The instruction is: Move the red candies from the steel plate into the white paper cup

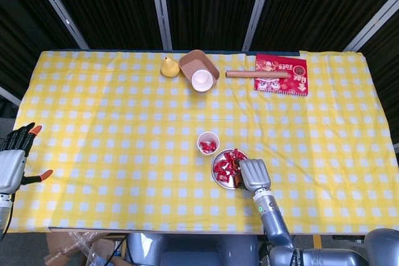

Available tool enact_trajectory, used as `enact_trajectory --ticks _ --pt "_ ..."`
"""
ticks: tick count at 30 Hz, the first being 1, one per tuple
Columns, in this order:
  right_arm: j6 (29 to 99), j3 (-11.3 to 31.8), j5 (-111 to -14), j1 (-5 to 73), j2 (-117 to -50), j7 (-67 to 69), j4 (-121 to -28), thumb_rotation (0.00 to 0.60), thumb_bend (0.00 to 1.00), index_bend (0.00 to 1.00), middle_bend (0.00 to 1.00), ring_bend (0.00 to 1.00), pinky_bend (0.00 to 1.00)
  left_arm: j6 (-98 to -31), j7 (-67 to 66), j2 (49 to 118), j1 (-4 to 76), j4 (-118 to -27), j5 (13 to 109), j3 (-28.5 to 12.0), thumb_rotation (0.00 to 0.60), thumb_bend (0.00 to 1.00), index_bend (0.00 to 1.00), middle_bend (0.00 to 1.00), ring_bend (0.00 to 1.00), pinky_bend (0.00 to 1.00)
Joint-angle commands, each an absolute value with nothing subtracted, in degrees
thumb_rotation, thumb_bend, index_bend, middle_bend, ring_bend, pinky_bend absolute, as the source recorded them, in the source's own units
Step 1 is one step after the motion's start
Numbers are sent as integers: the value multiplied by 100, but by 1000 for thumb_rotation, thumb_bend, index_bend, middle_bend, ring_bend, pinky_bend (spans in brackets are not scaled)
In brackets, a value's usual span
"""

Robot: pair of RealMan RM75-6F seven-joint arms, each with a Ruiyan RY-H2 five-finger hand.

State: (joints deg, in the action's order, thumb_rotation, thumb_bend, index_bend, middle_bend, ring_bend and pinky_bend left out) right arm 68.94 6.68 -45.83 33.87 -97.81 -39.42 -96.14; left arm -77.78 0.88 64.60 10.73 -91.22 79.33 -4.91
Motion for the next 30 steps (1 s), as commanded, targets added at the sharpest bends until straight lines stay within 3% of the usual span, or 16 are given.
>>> enact_trajectory --ticks 1,17,30 --pt "6904 673 -4605 3387 -9781 -3939 -9631 600 561 497 855 921 947 -7779 92 6459 1072 -9122 7934 -490 600 0 0 0 0 0" --pt "7045 811 -4897 3392 -9541 -3850 -10083 600 562 498 855 921 947 -7780 89 6461 1073 -9125 7936 -491 600 0 0 0 0 0" --pt "7163 1486 -4773 3762 -9245 -4081 -10731 600 562 498 855 921 947 -7724 171 6431 1087 -9126 7941 -480 600 0 0 0 0 0"
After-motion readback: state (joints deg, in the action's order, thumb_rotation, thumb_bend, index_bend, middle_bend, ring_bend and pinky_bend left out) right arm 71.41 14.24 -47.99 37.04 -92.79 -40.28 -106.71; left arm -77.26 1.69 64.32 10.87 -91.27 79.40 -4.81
